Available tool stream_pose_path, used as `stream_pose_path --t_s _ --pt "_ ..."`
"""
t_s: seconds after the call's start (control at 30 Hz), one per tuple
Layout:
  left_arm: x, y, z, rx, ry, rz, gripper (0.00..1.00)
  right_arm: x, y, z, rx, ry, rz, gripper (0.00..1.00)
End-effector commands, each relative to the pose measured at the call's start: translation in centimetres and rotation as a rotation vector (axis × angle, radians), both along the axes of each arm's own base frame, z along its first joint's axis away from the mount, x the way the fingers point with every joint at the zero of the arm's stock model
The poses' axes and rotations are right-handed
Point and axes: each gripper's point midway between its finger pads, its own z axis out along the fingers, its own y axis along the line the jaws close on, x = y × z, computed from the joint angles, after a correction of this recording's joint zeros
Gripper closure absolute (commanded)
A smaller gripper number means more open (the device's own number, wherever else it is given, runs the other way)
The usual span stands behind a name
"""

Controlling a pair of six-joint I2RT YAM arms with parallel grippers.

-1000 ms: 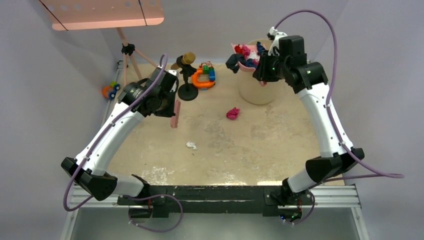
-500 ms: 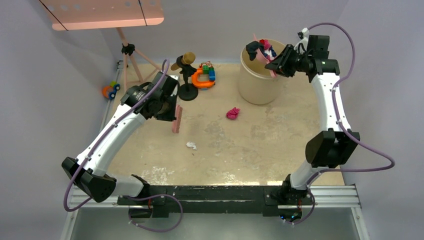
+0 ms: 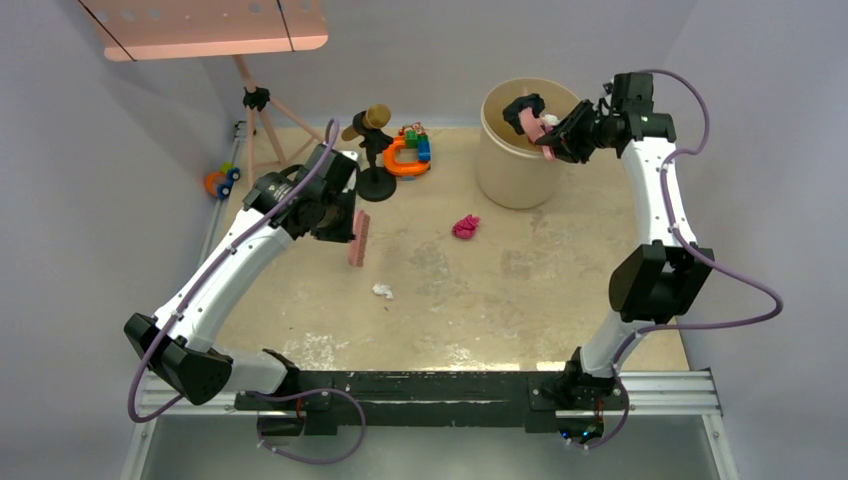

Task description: Sweep away the paper scraps from the table

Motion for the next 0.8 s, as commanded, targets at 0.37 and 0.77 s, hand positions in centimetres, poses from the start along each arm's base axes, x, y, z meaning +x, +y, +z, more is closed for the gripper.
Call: stream_pose_path --t_s 0.37,0.77 --pt "0.7 -0.8 0.6 -0.053 -0.029 0.013 1.00 -0.4 -2.8 3.3 -0.100 -0.007 -0.151 1.00" --pt "0.8 -1.2 0.4 -0.061 -0.019 0.003 1.00 -0.2 1.8 5.7 0.149 -0.076 0.029 1.00"
